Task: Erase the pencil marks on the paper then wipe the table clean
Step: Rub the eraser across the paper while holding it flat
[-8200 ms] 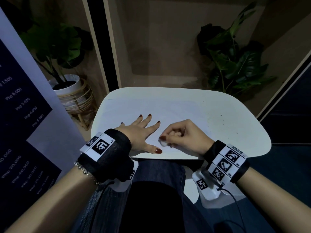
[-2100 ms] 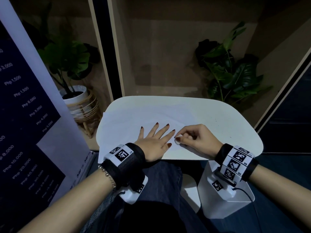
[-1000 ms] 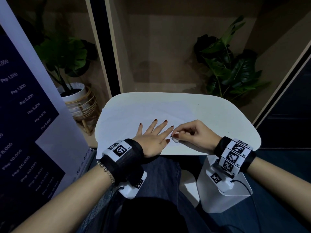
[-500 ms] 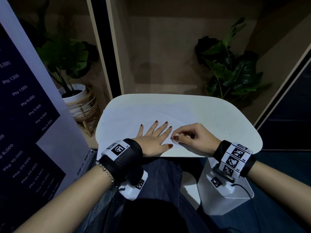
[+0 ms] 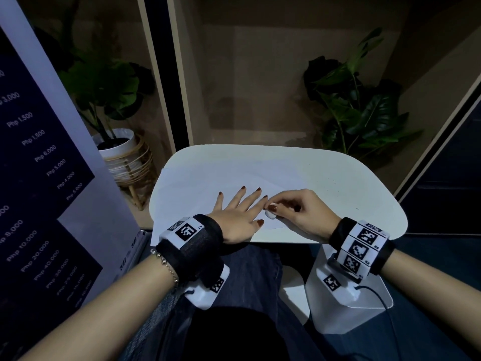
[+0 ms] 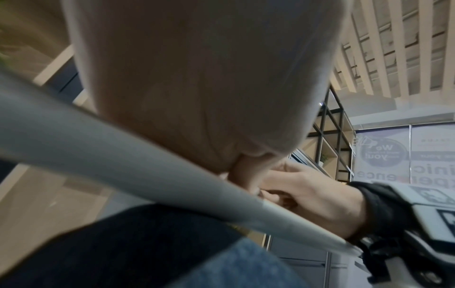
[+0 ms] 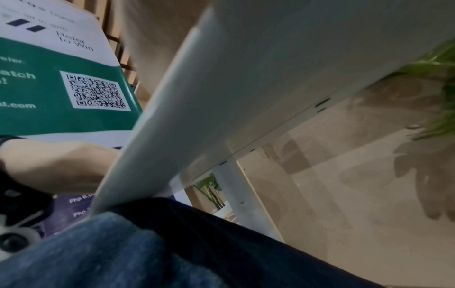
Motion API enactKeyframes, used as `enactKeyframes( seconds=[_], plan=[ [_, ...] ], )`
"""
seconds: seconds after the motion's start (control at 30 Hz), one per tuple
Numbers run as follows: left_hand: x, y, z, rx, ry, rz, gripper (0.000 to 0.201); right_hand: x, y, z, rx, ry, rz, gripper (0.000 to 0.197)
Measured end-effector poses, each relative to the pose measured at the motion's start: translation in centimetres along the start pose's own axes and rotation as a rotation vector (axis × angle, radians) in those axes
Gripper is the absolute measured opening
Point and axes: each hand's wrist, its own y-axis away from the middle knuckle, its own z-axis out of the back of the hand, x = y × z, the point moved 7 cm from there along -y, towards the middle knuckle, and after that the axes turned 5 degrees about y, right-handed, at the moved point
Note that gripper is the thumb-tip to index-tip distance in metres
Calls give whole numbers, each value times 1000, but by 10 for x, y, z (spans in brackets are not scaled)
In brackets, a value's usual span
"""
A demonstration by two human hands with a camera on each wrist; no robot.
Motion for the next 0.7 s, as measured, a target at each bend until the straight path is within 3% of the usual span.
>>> enactKeyframes(
  seconds=[0.13, 0.3, 0.43, 0.57, 0.7],
  plan=[
    [0, 1, 0, 2, -8, 7, 57, 1, 1, 0, 119, 50, 7, 16],
    [-1, 2, 1, 1, -3, 3, 58, 3, 1, 2, -15, 24, 4, 11],
    [-1, 3, 1, 3, -7, 9, 57, 3, 2, -2, 150, 48, -5, 11],
    [-1, 3, 2, -2, -2, 7, 57, 3, 2, 1, 14, 26, -8, 11],
    [-2, 3, 2, -2, -12, 9, 56, 2, 1, -1, 166, 55, 6, 11]
  ],
)
